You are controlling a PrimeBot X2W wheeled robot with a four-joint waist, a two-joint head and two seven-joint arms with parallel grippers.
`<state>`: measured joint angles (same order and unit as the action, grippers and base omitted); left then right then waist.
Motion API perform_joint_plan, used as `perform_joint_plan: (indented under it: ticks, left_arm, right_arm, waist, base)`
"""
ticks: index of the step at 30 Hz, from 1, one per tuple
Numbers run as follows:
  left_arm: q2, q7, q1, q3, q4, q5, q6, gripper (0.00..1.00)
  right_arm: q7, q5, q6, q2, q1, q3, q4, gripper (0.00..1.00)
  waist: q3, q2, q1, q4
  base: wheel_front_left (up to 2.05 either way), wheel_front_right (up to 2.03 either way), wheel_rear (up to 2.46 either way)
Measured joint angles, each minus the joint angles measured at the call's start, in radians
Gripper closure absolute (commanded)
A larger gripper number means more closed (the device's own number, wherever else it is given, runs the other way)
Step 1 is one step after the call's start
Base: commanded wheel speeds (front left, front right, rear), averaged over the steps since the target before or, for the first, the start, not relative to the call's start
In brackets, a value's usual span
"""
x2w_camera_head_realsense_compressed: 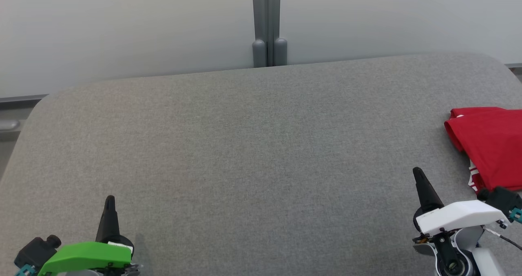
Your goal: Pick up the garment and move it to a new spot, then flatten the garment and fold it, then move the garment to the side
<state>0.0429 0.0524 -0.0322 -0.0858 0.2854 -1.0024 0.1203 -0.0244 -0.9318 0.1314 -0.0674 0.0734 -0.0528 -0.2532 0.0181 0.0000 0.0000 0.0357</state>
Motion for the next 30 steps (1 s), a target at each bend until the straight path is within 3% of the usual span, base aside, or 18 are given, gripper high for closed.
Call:
perform_joint_plan:
  ticks: [30]
  left_arm:
    - [0.001, -0.081, -0.034, -0.012, -0.020, -0.292, 0.004, 1.00]
  right_arm:
    - [-0.042, -0.324, -0.001, 0.010, 0.014, -0.030, 0.002, 1.00]
  waist:
    - [-0.009, 0.0000, 0.0000, -0.015]
  base:
    - [0.00, 0.00, 0.00]
